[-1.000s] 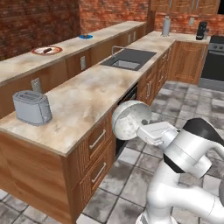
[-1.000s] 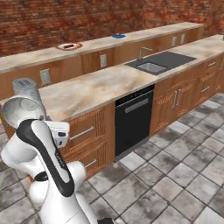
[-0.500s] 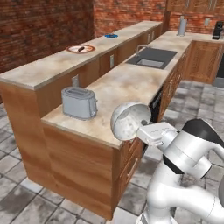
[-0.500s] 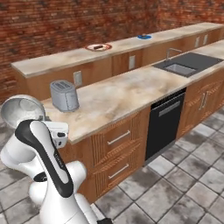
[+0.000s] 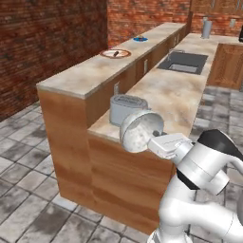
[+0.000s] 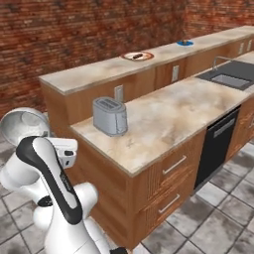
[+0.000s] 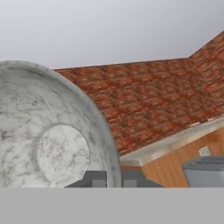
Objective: Take the smaller bowl and place it next to the appetizer plate on the dining counter , and place the larger bowl next to the plate with cooked food.
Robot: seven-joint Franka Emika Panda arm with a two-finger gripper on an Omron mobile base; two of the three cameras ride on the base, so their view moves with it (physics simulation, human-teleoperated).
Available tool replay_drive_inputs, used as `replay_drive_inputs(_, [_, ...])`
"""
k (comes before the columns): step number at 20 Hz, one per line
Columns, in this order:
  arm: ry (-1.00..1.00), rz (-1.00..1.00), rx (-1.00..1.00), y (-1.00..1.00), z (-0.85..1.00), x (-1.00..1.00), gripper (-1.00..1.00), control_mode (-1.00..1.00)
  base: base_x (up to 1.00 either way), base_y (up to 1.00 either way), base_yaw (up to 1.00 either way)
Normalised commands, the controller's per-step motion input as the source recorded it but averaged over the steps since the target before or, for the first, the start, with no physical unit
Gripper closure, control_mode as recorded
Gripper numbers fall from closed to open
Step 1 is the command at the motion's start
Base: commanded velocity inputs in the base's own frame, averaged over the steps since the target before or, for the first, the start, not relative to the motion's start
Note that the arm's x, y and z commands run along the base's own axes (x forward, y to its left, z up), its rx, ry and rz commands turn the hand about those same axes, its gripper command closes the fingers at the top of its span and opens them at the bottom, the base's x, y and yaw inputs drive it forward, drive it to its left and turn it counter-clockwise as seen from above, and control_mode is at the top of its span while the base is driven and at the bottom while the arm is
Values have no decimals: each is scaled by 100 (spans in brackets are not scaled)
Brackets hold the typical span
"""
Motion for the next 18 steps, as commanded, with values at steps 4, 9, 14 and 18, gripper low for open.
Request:
replay_drive_inputs(4, [0,0,0,0,0,0,100,100,34,100,-19])
replay_drive_inputs(9, [0,0,0,0,0,0,100,100,43,100,-31])
replay_drive_inputs(14, [0,0,0,0,0,0,100,100,30,100,-48])
replay_drive_inputs(18, [0,0,0,0,0,0,100,100,20,100,-42])
